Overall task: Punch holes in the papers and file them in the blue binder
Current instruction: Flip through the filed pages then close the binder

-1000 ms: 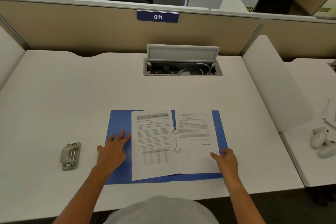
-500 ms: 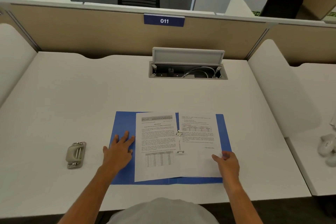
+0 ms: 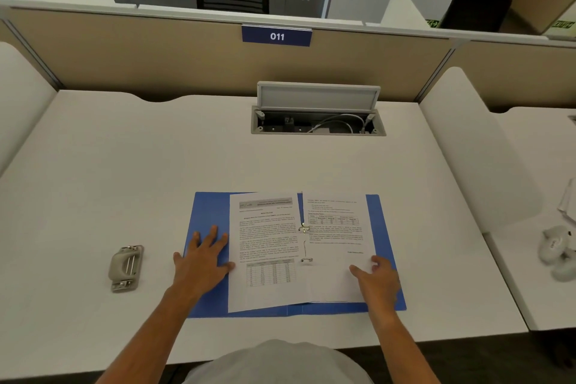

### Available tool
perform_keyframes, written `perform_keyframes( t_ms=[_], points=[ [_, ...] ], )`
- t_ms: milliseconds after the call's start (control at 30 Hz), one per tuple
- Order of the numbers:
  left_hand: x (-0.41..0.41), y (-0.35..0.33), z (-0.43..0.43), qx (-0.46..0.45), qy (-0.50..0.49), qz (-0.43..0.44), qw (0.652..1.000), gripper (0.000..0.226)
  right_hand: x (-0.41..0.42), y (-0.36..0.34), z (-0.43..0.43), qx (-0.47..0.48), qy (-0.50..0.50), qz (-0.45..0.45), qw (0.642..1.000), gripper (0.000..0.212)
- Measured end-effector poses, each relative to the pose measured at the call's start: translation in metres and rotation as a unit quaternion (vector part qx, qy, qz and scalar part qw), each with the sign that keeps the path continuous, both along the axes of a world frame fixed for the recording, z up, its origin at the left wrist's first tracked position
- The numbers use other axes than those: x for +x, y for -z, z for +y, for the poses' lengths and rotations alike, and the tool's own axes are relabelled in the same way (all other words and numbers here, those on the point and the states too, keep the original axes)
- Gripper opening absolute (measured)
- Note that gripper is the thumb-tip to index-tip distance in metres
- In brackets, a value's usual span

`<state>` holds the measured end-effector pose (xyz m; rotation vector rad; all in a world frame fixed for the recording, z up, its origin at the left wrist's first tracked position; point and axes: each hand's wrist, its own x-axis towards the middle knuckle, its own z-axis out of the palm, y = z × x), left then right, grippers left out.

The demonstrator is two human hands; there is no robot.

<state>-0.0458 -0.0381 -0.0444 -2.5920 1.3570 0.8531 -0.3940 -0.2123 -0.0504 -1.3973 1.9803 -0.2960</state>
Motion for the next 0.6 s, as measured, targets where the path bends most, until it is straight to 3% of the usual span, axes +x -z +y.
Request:
perform_keyframes(
  t_ms=[133,267,433,600],
  points=[
    [0.0,0.0,0.0,-0.001,0.003,-0.001,1.0,0.084,0.007,0.006,-0.001,0.03,0.022,-0.048,0.998,0.064],
    [0.0,0.002,0.001,-0.002,0.002,-0.003,1.0,0.085,0.019,-0.004,0.001,0.013,-0.023,0.041,0.999,0.053],
    [0.0,0.005,0.002,-0.006,0.002,-0.007,1.0,0.087,0.015,-0.004,0.005,0.001,-0.018,0.125,0.992,0.086],
    [0.0,0.007,0.002,-0.004,0.007,-0.011,1.0,0.089,0.012,-0.001,0.002,0.0,0.013,0.095,0.995,0.085]
  ],
)
